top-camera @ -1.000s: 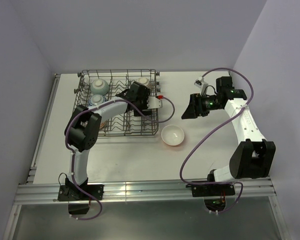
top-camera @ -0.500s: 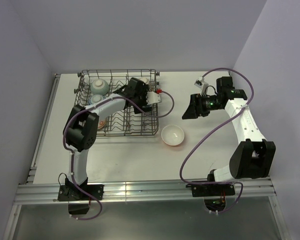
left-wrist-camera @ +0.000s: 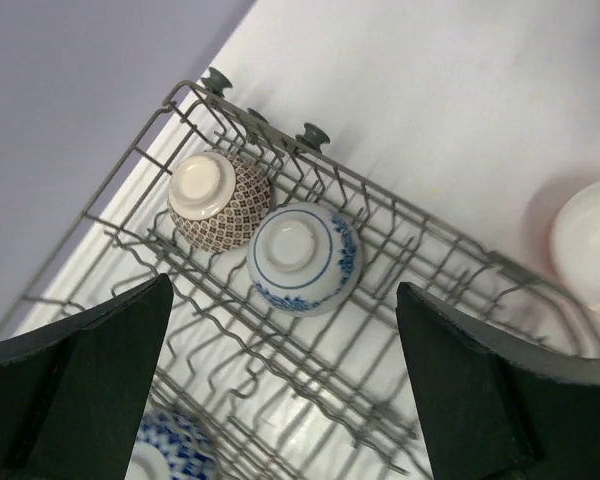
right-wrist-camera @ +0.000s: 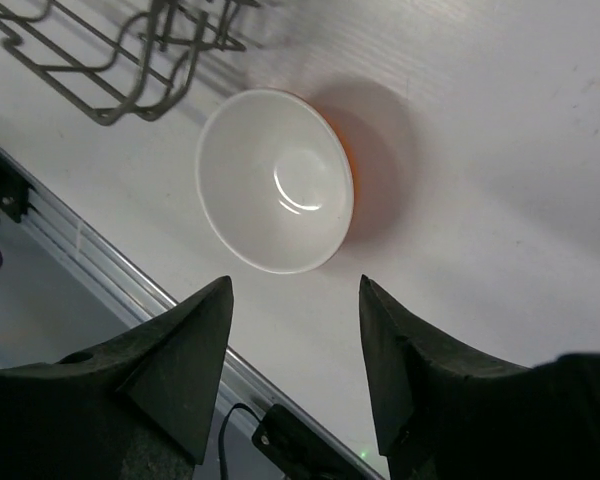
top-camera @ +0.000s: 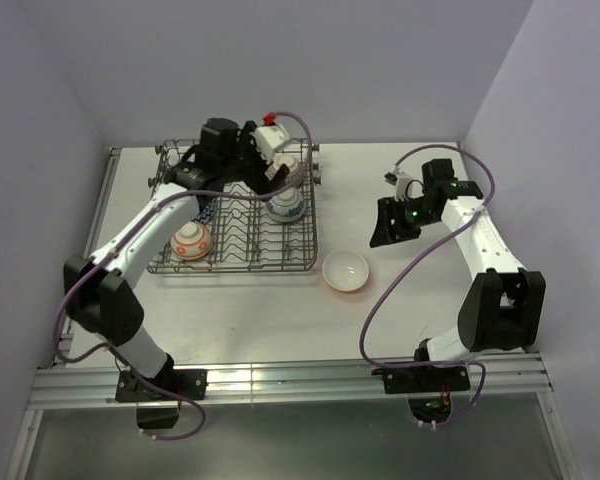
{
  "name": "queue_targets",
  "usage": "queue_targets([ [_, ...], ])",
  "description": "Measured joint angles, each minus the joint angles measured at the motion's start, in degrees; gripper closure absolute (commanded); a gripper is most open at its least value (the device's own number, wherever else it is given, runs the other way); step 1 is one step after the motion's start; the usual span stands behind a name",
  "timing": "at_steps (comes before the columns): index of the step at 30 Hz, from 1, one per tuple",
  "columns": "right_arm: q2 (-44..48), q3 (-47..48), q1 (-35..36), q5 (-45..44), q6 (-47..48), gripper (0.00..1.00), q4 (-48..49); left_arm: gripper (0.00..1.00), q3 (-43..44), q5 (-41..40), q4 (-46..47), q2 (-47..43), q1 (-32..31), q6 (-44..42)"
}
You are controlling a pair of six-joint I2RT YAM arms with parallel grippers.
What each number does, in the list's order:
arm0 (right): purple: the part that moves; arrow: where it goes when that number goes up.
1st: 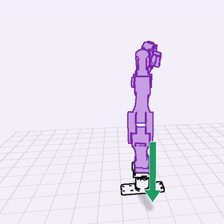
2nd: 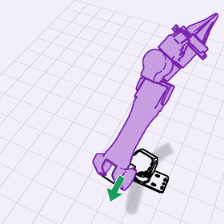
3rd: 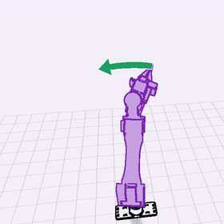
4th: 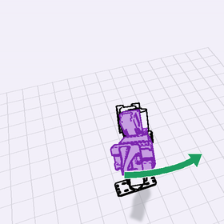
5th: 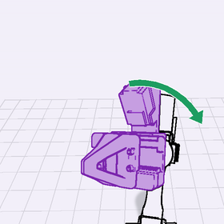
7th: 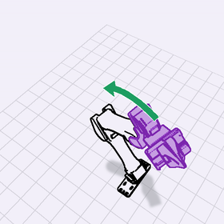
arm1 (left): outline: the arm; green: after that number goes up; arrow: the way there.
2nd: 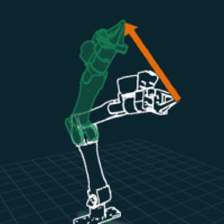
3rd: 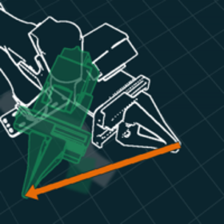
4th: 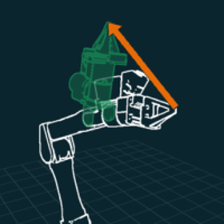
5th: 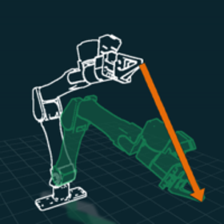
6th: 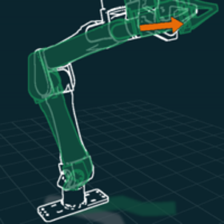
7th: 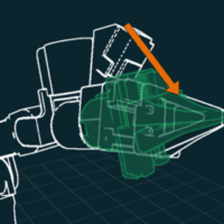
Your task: Load the bowls into the dish rack
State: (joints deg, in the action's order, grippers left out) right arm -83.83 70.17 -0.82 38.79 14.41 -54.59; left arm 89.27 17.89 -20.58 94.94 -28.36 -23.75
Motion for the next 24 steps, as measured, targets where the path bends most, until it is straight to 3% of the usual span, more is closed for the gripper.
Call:
queue_targets([
  [5,-3.3,-3.4,5.7,-5.2,-1.9,0.45,1.7,0.00,-5.0,5.1,-0.6,-9.3,5.8,11.7],
  [11,-6.8,-4.6,9.8,-9.8,-4.3,0.47,3.8,0.01,-17.9,6.6,0.7,-19.7,8.7,20.8],
  [18,-12.9,-4.6,11.3,-12.7,-5.3,0.51,5.9,0.01,-24.4,9.0,2.3,-27.9,11.2,26.6],
  [24,-15.3,-4.6,11.8,-13.9,-5.6,0.62,7.5,0.04,-25.6,10.4,3.7,-29.6,12.0,28.4],
])
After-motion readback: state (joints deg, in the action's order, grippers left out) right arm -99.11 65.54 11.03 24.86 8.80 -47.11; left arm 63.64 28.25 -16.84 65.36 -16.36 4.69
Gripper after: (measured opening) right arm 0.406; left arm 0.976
